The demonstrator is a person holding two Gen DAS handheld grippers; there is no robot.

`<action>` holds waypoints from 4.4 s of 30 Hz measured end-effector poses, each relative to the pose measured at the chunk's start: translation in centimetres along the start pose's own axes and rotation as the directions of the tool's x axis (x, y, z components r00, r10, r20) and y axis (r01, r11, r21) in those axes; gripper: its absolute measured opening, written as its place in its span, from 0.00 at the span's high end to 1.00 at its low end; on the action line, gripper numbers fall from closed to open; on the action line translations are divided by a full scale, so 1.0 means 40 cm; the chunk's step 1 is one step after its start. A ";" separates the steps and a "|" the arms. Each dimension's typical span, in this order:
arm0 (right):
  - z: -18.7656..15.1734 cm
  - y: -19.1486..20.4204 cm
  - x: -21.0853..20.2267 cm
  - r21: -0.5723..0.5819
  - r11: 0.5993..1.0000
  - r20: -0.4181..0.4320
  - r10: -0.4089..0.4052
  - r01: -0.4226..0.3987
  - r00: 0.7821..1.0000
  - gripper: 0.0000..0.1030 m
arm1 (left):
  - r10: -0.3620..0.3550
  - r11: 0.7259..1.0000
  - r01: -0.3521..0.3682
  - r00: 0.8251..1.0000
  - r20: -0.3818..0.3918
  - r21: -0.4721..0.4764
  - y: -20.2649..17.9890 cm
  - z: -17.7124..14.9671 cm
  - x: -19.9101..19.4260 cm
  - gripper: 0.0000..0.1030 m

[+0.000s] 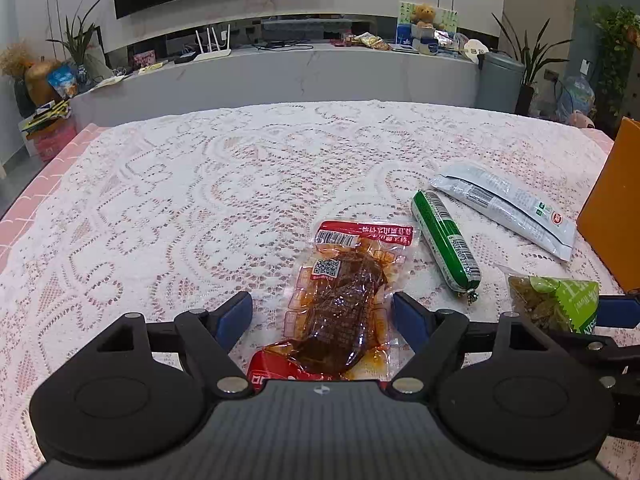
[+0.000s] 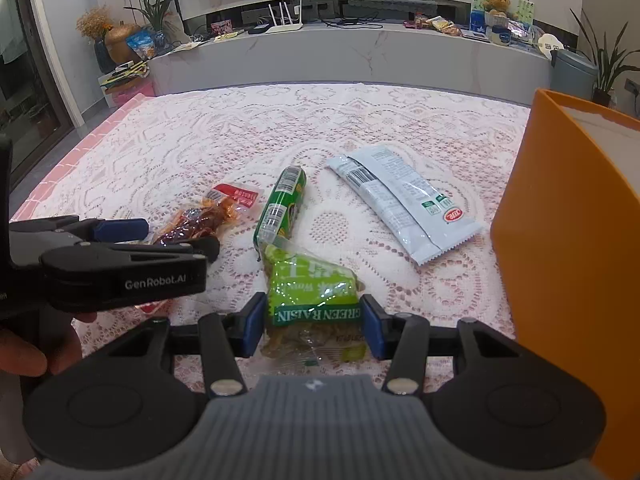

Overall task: Organize snacks
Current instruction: 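Grasp the red-labelled meat packet with the left tool while the right tool grasps the green raisin bag, then carry the meat packet and raisin bag over the box with both tools, then open both tools to drop the meat packet and raisin bag into the box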

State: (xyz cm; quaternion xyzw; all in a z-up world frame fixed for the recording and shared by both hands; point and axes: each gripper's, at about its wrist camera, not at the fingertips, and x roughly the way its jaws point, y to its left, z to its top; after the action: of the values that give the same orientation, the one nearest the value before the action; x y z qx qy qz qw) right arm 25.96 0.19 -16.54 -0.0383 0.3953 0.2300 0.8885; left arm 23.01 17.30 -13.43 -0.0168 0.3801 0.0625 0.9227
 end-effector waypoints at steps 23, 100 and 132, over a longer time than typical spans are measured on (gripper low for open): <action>-0.001 0.005 -0.011 -0.025 1.000 0.017 0.000 0.001 1.000 0.57 | -0.046 0.993 0.050 0.998 0.039 -0.103 0.024 0.032 -0.071 0.36; -0.028 -0.499 -0.365 -0.253 0.942 -0.029 -0.237 0.222 0.971 0.59 | -0.303 0.886 0.367 0.921 -0.246 0.284 -0.686 0.165 -0.136 0.36; 0.008 -0.491 -0.255 -0.369 0.905 -0.134 -0.276 0.211 0.952 0.44 | -0.200 0.845 0.316 0.935 -0.293 0.432 -0.772 0.162 -0.083 0.29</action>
State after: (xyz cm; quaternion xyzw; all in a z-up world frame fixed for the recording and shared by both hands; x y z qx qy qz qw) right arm 28.86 -21.10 -11.21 -0.2662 0.4199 0.1791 0.8490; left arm 29.15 -13.17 -7.01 0.1496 0.4854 -0.1598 0.8465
